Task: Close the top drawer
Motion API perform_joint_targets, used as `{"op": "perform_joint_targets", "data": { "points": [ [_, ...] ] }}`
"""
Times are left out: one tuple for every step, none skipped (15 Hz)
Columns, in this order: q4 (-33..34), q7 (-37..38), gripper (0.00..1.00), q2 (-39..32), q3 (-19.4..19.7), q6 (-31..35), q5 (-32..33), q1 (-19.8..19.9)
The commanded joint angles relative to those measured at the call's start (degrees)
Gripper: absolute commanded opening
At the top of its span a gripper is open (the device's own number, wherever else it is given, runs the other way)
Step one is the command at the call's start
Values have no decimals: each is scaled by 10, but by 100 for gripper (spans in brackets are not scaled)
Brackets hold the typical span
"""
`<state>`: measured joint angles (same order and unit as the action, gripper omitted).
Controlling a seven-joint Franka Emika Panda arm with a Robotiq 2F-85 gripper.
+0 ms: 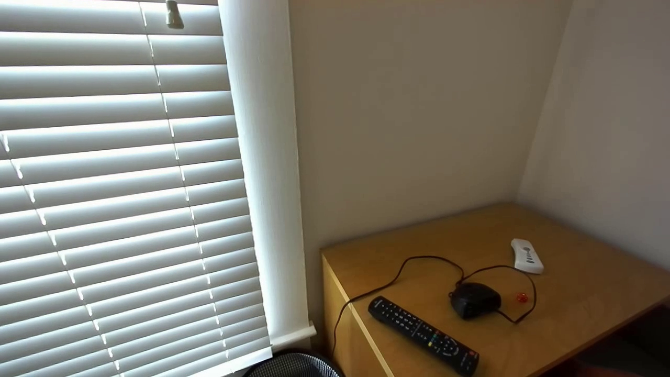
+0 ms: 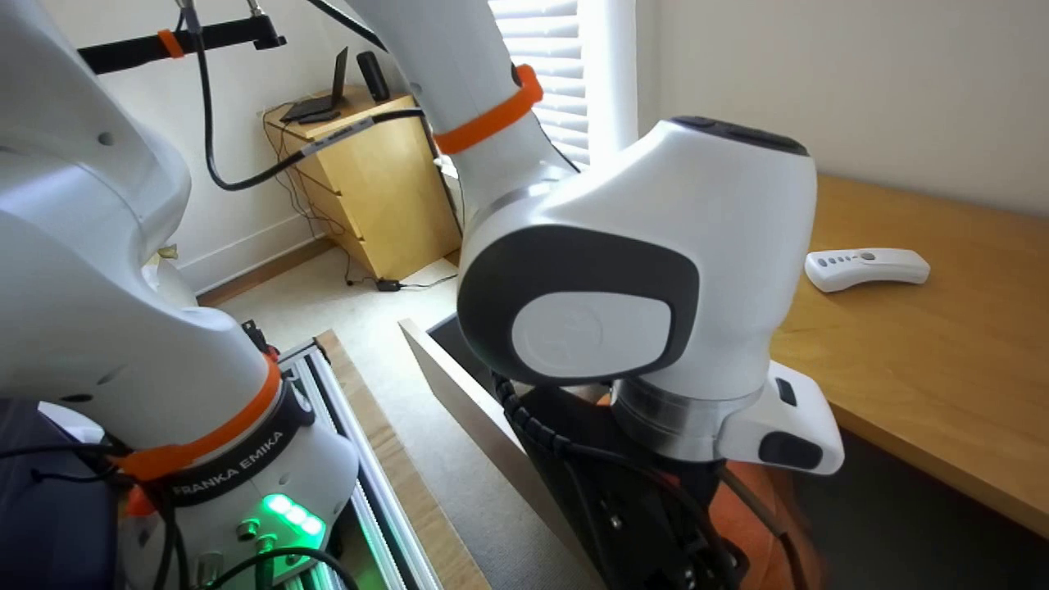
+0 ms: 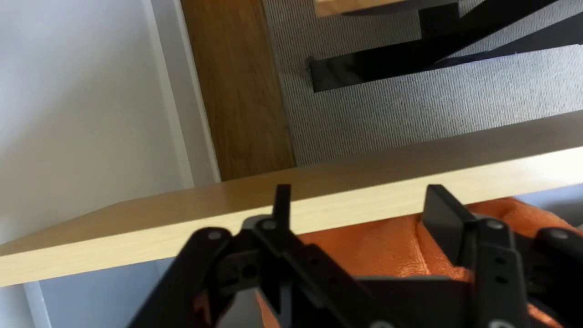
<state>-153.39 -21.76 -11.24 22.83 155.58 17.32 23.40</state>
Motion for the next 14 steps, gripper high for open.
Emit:
{"op": "perform_joint_targets", "data": {
  "points": [
    [20,-12,45,-67,14,38,37,3],
    [24,-14,37,-80,15,39,40,3],
    [29,-12,30,-95,18,45,47,1],
    [34,-12,21,-108,18,50,49,1],
    [39,-11,14,-121,16,61,49,2],
    [41,-17,8,-132,9,79,44,8],
    [43,-21,1,-142,4,99,38,12],
    [43,-28,0,-149,-6,121,29,21],
    [39,-34,0,-153,-14,146,21,31],
    [35,-41,0,-155,-27,169,12,45],
    [33,-49,0,-156,-40,187,4,61],
    [27,-62,0,-150,-61,204,-8,85],
    [22,-77,0,-146,-91,222,-23,116],
    [15,-94,0,-137,-133,232,-44,160]
  ]
}}
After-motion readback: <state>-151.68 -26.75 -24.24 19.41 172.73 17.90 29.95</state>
